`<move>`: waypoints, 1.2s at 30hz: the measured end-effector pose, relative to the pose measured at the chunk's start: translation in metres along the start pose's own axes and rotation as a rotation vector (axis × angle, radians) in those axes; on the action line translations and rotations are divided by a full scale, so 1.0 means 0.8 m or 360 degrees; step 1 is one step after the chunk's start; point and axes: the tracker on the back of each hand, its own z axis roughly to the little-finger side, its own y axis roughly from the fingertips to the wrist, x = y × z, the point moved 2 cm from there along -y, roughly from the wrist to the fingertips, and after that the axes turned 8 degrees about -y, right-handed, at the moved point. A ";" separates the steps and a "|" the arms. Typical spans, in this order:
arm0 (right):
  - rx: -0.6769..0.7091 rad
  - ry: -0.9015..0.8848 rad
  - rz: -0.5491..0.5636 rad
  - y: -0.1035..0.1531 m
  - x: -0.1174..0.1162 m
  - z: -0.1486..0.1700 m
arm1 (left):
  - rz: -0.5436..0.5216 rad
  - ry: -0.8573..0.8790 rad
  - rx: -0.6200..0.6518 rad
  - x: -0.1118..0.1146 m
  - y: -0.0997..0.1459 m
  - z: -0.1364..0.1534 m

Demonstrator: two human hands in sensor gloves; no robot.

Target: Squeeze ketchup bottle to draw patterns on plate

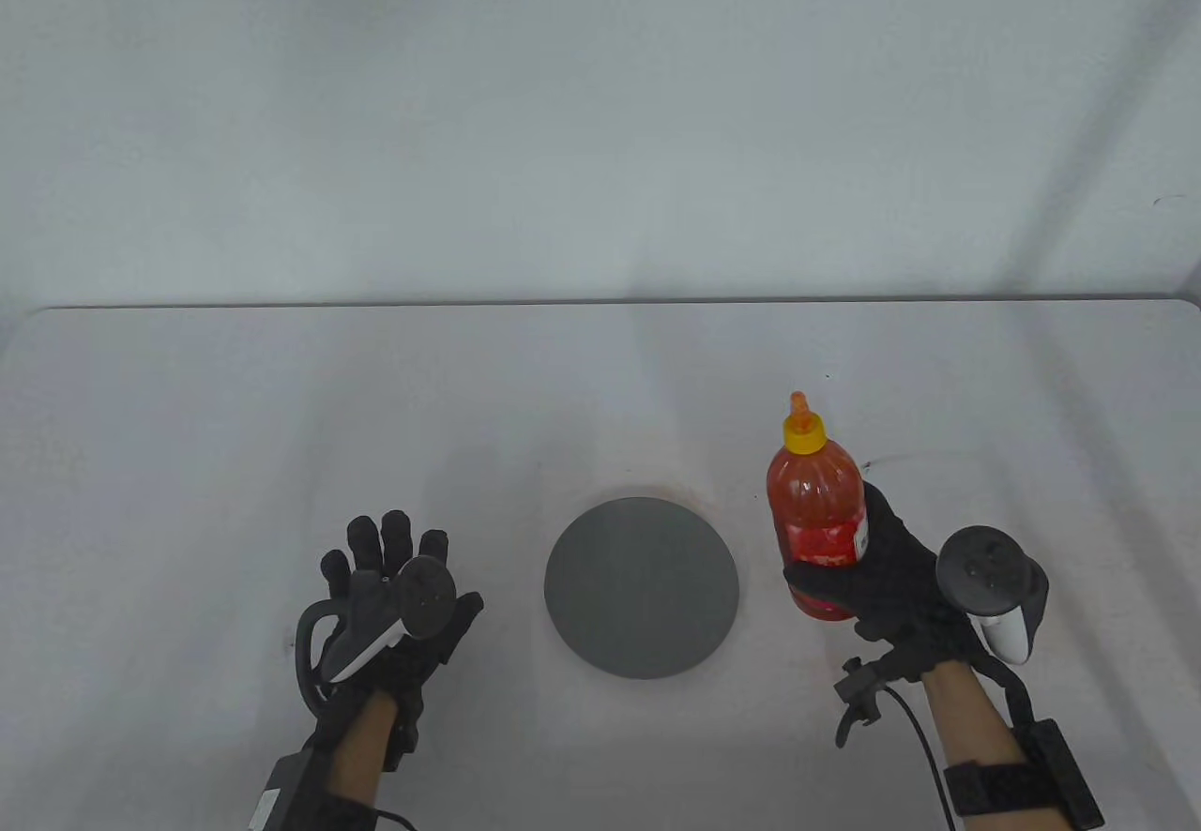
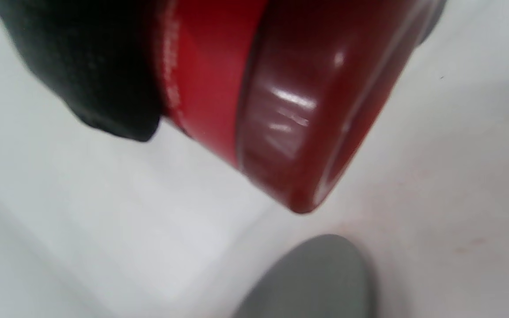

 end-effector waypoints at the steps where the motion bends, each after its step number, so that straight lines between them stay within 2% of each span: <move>1: -0.0002 0.0019 -0.0014 0.001 -0.002 0.001 | -0.0016 -0.0017 0.0009 -0.002 -0.001 -0.003; 6: -0.0004 0.0009 -0.0091 0.004 -0.016 0.002 | -0.0099 -0.0078 0.0110 -0.025 0.005 -0.034; 10: -0.0013 -0.0034 -0.0151 0.005 -0.027 0.003 | -0.0145 -0.0104 0.0264 -0.060 0.010 -0.072; 15: -0.0012 -0.0038 -0.0185 0.007 -0.035 0.001 | -0.0378 0.0077 0.0524 -0.129 0.014 -0.132; 18: -0.0023 -0.0030 -0.0199 0.008 -0.037 0.002 | -0.0588 0.0249 0.0691 -0.167 0.016 -0.165; 22: -0.0036 -0.0010 -0.0213 0.008 -0.036 0.004 | -0.0708 0.0454 0.0806 -0.195 0.008 -0.193; 25: -0.0042 0.0009 -0.0232 0.009 -0.035 0.006 | -0.0696 0.0572 0.0858 -0.202 -0.003 -0.202; 31: -0.0035 0.0101 -0.0290 0.009 -0.039 0.005 | -0.0640 0.0961 0.1001 -0.194 -0.021 -0.201; 36: -0.0008 0.0152 -0.0371 0.009 -0.050 0.003 | -0.0630 0.1003 0.1025 -0.190 -0.027 -0.205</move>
